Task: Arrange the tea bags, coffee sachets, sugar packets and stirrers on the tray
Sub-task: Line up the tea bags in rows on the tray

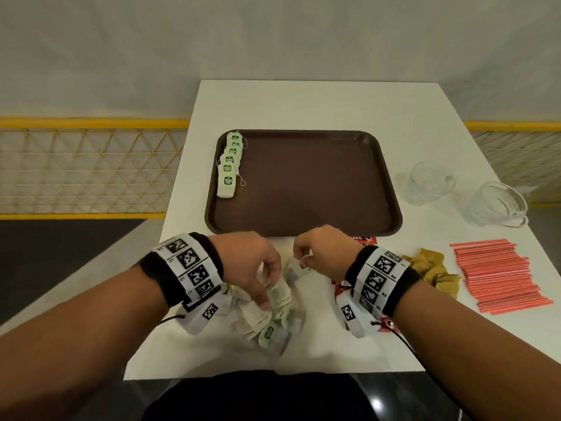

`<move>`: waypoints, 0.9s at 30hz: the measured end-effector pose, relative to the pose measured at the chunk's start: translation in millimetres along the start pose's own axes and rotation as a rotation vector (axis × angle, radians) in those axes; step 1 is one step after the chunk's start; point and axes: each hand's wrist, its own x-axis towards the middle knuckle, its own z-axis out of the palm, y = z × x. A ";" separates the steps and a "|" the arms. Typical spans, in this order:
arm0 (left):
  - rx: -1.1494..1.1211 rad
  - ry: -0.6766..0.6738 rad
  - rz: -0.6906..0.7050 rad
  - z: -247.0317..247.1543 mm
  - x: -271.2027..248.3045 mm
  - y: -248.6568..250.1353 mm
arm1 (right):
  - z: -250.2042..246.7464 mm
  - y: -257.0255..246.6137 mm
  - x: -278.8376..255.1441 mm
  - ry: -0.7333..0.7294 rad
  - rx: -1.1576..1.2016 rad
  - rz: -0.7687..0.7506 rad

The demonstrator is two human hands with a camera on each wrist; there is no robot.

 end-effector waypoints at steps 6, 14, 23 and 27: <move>0.070 0.159 -0.099 17.4 -0.2 5.5 | 0.5 3.2 -1.1 -0.067 -0.023 -0.131; -0.220 0.468 -0.134 -18.6 -25.0 5.1 | -5.8 1.7 -4.7 -0.087 -0.031 -0.199; -0.250 0.679 -0.338 -50.2 -34.0 -37.1 | -13.5 8.1 -6.0 -0.103 0.060 -0.191; -0.080 0.589 -0.513 -61.1 -17.1 -68.5 | -15.9 10.3 -3.6 -0.048 0.129 -0.187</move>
